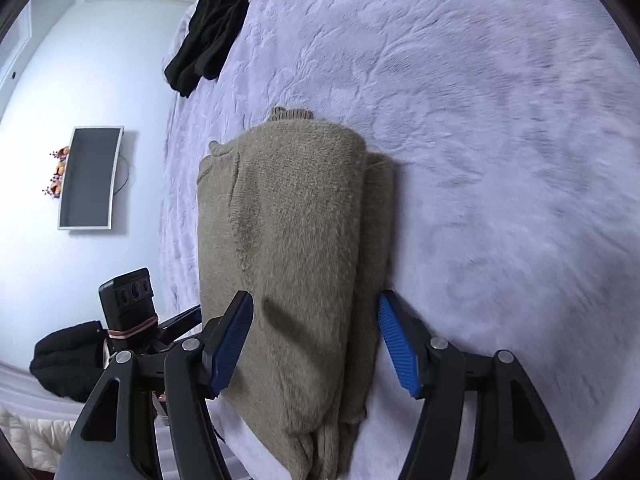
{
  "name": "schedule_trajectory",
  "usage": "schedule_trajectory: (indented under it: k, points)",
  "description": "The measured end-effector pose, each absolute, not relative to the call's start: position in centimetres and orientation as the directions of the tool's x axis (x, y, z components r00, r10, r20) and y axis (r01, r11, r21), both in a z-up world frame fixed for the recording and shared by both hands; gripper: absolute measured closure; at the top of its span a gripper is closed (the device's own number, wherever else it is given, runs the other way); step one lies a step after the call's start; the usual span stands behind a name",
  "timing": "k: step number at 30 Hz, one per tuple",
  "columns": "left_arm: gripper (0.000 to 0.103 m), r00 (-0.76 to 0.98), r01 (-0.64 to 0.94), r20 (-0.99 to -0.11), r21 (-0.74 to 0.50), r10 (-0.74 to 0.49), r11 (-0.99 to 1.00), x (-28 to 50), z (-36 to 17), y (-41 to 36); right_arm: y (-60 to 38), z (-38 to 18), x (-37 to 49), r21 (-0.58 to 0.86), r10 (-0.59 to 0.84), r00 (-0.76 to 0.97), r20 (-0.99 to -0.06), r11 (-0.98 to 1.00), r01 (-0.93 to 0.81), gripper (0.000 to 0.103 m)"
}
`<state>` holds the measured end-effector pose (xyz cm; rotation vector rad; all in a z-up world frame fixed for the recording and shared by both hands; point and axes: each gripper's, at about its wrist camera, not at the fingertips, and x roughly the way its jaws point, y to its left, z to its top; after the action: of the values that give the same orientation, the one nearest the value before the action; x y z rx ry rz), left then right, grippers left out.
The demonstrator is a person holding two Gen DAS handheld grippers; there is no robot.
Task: Fold small clothes
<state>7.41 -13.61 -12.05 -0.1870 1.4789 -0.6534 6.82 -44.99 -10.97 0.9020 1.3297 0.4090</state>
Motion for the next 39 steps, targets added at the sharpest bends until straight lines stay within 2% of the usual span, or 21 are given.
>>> schedule_trajectory:
  k: [6, 8, 9, 10, 11, 12, 13, 14, 19, 28, 33, 39]
  points:
    - [0.005, -0.027, 0.309, -0.884, -0.451, -0.467, 0.837, 7.3, -12.7, -15.2, -44.0, -13.0, 8.3, 0.782, 0.74, 0.252, -0.623, 0.575, 0.242, 0.033]
    - [0.016, -0.001, 0.306, -0.888, -0.438, -0.46, 0.845, 7.1, -12.3, -15.3, -44.1, -13.3, 8.3, 0.787, 0.743, 0.264, -0.615, 0.554, 0.273, 0.036]
    - [0.02, 0.012, 0.303, -0.89, -0.432, -0.457, 0.85, 7.0, -12.1, -15.1, -44.3, -13.4, 8.2, 0.784, 0.741, 0.267, -0.617, 0.548, 0.291, 0.045]
    - [0.03, 0.029, 0.299, -0.887, -0.432, -0.46, 0.851, 6.8, -11.7, -14.9, -44.4, -13.3, 8.2, 0.784, 0.741, 0.268, -0.616, 0.544, 0.298, 0.052]
    - [0.041, 0.038, 0.297, -0.884, -0.435, -0.466, 0.85, 6.7, -11.4, -14.7, -44.6, -13.3, 8.1, 0.794, 0.751, 0.271, -0.602, 0.527, 0.303, 0.063]
    - [0.046, 0.05, 0.297, -0.88, -0.438, -0.472, 0.848, 6.6, -10.9, -14.4, -44.6, -13.1, 7.9, 0.802, 0.758, 0.278, -0.591, 0.514, 0.302, 0.069]
    - [0.052, 0.061, 0.302, -0.877, -0.438, -0.476, 0.847, 6.4, -10.3, -14.2, -44.5, -12.8, 7.8, 0.806, 0.758, 0.285, -0.587, 0.512, 0.296, 0.07]
    - [0.054, 0.069, 0.308, -0.875, -0.438, -0.479, 0.845, 6.2, -9.9, -14.1, -44.2, -12.2, 7.7, 0.807, 0.755, 0.292, -0.588, 0.518, 0.285, 0.071]
    - [0.055, 0.092, 0.329, -0.852, -0.462, -0.515, 0.824, 5.3, -7.4, -13.8, -43.1, -9.2, 6.9, 0.843, 0.772, 0.34, -0.537, 0.469, 0.264, 0.072]
    - [0.055, 0.093, 0.367, -0.781, -0.55, -0.618, 0.75, 2.7, -3.1, -9.6, -40.1, -2.7, 3.6, 0.86, 0.748, 0.425, -0.51, 0.453, 0.235, 0.072]
    - [0.055, 0.086, 0.404, -0.775, -0.548, -0.626, 0.733, 0.3, -1.2, -5.2, -36.3, 0.2, 0.6, 0.864, 0.746, 0.438, -0.502, 0.452, 0.22, 0.072]
    - [0.055, 0.104, 0.399, -0.794, -0.518, -0.599, 0.757, -3.2, 0.2, 0.6, -31.3, 0.5, -2.8, 0.884, 0.773, 0.429, -0.467, 0.413, 0.218, 0.072]
